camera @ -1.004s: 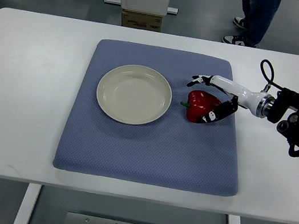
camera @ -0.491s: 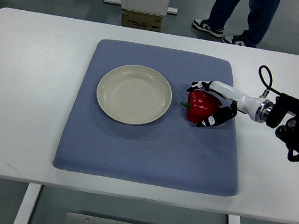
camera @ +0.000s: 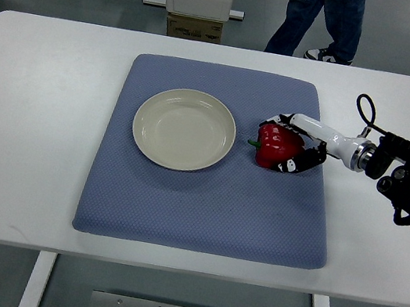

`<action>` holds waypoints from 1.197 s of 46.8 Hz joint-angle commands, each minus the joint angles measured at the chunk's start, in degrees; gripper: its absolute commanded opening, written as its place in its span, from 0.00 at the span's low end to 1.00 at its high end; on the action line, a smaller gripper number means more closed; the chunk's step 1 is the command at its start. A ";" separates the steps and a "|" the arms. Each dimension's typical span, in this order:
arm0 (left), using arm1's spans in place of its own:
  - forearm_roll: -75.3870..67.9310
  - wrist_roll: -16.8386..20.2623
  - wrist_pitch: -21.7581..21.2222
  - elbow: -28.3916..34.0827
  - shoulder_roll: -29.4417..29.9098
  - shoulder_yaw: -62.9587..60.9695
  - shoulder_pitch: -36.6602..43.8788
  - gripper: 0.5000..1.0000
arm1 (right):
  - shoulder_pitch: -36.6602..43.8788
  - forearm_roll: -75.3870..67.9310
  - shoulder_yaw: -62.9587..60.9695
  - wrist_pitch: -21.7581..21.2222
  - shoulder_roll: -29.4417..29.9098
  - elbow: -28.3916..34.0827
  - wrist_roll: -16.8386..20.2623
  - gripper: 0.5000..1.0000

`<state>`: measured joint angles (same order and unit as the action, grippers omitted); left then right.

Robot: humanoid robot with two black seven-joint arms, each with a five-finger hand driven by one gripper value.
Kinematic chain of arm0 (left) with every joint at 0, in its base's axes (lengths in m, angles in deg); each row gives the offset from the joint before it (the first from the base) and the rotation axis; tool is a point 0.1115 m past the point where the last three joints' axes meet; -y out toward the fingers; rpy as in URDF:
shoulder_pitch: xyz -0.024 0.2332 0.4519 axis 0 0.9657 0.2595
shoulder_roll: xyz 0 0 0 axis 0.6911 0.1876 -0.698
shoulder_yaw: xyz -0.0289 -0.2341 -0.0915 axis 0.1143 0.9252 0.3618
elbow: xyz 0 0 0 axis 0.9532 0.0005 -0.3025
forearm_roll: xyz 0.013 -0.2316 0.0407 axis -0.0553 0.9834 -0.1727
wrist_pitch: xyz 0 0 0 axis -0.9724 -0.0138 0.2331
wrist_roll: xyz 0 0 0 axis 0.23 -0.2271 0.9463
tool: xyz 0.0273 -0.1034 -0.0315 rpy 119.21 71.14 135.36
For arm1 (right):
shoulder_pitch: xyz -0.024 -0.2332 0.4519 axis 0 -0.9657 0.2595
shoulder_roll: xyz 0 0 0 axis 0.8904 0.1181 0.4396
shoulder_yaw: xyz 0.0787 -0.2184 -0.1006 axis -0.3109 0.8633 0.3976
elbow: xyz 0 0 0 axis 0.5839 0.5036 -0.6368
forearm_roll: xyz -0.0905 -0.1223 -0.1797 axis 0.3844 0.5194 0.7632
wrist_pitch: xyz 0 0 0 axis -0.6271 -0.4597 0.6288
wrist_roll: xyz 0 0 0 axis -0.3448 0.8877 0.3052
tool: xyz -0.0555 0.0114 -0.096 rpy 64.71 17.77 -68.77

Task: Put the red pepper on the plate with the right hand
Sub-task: 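Close the right hand fingers around the red pepper, then lift the pepper with the right hand and carry it over the plate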

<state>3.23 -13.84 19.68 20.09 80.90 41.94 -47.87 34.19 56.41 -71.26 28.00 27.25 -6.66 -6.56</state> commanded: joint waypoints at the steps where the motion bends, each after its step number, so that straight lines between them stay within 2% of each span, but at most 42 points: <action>1: 0.09 -0.01 0.00 0.00 0.00 0.00 0.00 1.00 | 0.16 -0.03 -0.09 0.00 -0.10 0.00 0.00 0.00; 8: 0.00 -0.01 0.00 0.00 0.00 0.00 0.00 1.00 | 0.52 -0.12 -0.44 0.35 0.08 -0.26 0.27 0.00; 14: 0.00 -0.01 0.00 0.00 0.00 0.00 0.00 1.00 | 0.60 -0.56 -0.53 2.28 0.08 -0.35 0.44 0.00; 29: 0.00 -0.01 0.00 0.00 0.00 0.00 0.00 1.00 | 3.59 -0.91 -0.53 2.11 0.08 -0.17 0.97 0.00; 36: 0.09 -0.01 0.00 0.00 0.00 0.00 0.00 1.00 | 6.14 -1.52 -0.53 1.93 1.04 -0.17 2.99 0.00; 56: 0.00 -0.01 0.00 0.00 0.00 0.00 0.00 1.00 | 10.27 -3.90 -0.62 1.93 9.56 -0.35 9.23 0.00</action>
<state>3.28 -13.86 19.68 20.08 80.90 41.94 -47.88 44.10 52.58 -71.80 29.91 35.80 -6.96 1.96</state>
